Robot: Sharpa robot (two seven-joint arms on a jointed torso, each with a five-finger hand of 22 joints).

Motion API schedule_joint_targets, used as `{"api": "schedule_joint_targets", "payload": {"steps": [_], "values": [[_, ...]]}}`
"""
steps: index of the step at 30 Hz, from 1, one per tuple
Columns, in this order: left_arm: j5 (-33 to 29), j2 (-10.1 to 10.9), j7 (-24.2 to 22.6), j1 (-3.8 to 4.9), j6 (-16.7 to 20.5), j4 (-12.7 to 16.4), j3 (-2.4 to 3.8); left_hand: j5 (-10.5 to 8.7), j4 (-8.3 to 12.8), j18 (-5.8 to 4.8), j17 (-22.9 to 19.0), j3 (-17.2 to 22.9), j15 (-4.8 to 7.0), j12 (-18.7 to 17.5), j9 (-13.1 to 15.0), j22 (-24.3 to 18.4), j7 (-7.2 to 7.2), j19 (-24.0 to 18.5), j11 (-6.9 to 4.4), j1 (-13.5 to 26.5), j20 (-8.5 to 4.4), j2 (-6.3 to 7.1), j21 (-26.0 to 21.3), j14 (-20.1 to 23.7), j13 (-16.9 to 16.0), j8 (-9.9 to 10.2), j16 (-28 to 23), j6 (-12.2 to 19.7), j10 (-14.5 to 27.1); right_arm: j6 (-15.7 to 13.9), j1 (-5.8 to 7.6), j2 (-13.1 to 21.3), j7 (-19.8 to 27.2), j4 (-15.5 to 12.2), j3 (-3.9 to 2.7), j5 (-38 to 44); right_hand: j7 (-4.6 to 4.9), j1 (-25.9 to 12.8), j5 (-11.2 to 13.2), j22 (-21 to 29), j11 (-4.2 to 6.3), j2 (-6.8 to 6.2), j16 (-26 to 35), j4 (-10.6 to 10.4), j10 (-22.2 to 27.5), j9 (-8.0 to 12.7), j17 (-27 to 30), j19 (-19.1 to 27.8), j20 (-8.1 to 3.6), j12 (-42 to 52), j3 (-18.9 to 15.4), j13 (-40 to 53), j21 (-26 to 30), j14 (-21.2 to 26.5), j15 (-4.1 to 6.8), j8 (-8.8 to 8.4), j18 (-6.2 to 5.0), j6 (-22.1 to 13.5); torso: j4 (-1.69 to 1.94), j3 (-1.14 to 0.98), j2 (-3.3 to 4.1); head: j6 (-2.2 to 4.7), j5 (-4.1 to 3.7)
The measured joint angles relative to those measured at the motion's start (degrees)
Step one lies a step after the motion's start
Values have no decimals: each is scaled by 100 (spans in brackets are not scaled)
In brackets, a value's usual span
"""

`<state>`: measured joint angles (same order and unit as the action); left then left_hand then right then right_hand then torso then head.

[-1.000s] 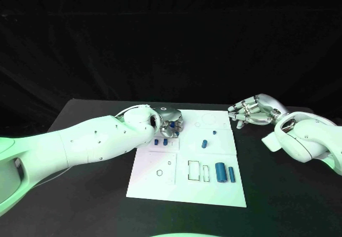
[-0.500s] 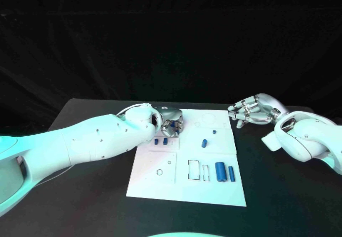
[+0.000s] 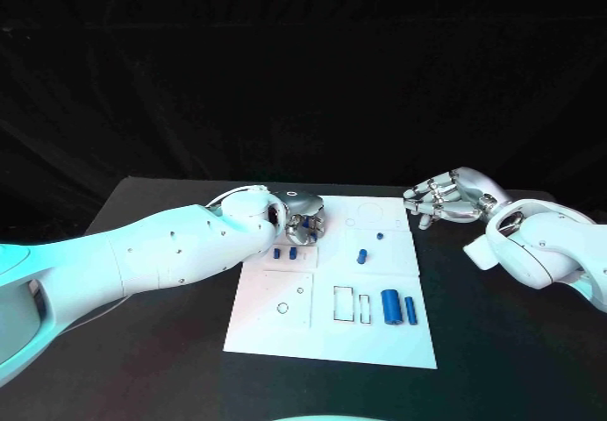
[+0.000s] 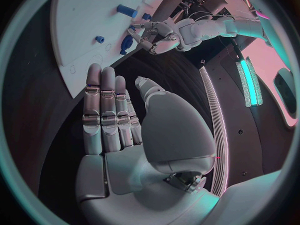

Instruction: Assemble the parts on the task board

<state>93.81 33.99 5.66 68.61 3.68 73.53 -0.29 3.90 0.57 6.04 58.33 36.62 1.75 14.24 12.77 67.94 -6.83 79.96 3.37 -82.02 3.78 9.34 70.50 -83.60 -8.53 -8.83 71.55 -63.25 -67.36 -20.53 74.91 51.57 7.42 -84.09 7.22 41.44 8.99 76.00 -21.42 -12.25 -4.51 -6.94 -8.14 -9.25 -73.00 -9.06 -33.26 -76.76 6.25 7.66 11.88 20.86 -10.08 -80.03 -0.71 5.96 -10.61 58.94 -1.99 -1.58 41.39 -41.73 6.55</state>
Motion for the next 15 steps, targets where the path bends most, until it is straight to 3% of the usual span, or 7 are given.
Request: {"api": "schedule_joint_targets", "payload": {"steps": [5, 10, 15], "values": [[-20, 101, 0, -19, 22, 122, 33, 3, 7, 0, -2, 8, -9, -16, -5, 14, 0, 0, 0, 0, 0, 0, 0, -9, 0, 22, 0, 0, -1, -1, -2, -5, 2, 4, 0, 0, 0, 0, 0, 0, 0, 0, 0, 0, 0, 0, 0, 0, 0, 0, 0, 0, 0, 0, 0, 0, 0, 0, 3, 1, -1, 17, 2], [-55, 329, 5, -9, 71, 329, 148, 3, 23, 1, -6, 25, -9, -61, -9, 27, -21, 0, 20, 1, 0, 1, 12, -9, -3, 22, 0, -21, -21, -4, -4, -3, 6, 17, 2, 0, 0, 0, 0, 0, 0, 0, 0, 0, 0, 1, 1, 0, 0, 0, 0, -1, 0, 0, 0, 0, 0, 0, 10, 1, -4, 37, 5], [-107, 551, 20, 36, 125, 510, 208, 3, 24, 1, -6, 25, -9, -75, -14, 40, -21, 0, 19, 1, 0, 1, 23, -9, -7, 44, 21, -21, -22, -11, -5, 1, 9, 27, 2, 0, 0, 0, 0, 0, 0, 0, 0, 0, 0, 1, 1, 0, 0, 0, 0, -1, 0, 0, 0, 0, 0, 0, 19, 1, -5, 43, 18]]}}
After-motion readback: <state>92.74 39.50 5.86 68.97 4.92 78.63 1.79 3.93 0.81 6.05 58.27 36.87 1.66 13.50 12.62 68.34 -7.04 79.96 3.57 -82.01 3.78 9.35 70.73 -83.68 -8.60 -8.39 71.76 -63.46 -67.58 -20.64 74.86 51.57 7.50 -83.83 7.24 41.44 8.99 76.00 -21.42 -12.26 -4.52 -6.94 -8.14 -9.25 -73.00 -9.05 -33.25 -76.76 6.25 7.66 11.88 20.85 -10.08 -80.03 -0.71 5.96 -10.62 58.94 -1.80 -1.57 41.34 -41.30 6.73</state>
